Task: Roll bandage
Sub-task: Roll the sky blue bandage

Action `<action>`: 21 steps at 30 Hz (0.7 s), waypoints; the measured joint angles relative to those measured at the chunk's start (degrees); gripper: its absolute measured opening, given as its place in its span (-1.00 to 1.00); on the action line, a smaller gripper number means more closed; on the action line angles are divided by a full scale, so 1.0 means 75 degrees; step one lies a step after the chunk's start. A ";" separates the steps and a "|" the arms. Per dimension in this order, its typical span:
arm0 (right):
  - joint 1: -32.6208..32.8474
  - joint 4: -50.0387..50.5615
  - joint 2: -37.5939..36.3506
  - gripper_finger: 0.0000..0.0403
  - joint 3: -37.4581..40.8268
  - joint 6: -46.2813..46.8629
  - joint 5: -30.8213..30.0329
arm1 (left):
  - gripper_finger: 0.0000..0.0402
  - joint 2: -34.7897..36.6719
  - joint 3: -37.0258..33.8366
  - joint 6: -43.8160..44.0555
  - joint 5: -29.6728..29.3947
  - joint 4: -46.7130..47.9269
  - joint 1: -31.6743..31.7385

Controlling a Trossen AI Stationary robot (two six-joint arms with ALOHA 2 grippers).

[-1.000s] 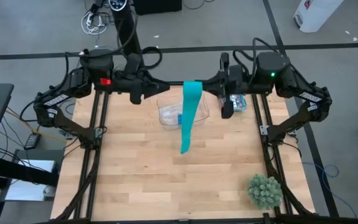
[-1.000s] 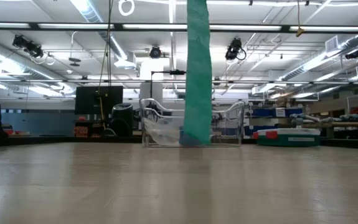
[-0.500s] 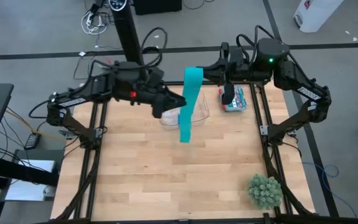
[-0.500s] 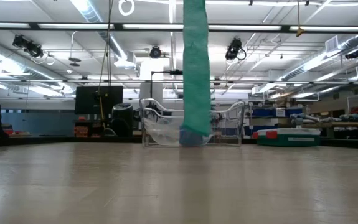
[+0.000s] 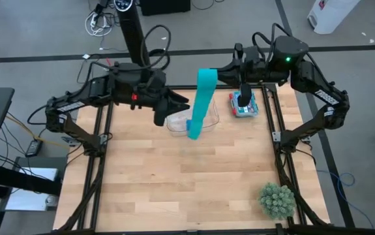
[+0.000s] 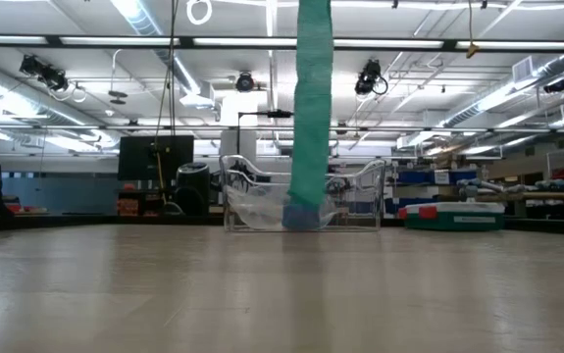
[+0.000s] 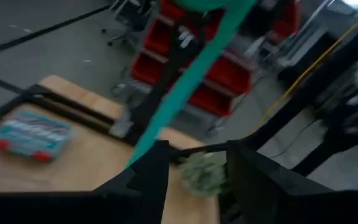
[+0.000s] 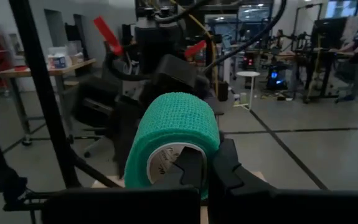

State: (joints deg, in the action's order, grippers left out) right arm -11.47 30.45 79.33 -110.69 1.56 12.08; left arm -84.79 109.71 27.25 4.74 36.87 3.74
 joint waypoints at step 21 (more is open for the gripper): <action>-0.0027 -0.0180 0.0137 -1.00 0.0000 0.0529 0.0099 | -0.64 -0.0516 -0.0006 -0.0243 -0.0378 -0.0567 0.0002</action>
State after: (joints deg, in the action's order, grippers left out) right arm -11.67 29.10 80.36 -110.69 5.53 12.82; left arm -88.66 109.67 25.42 1.91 32.62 3.75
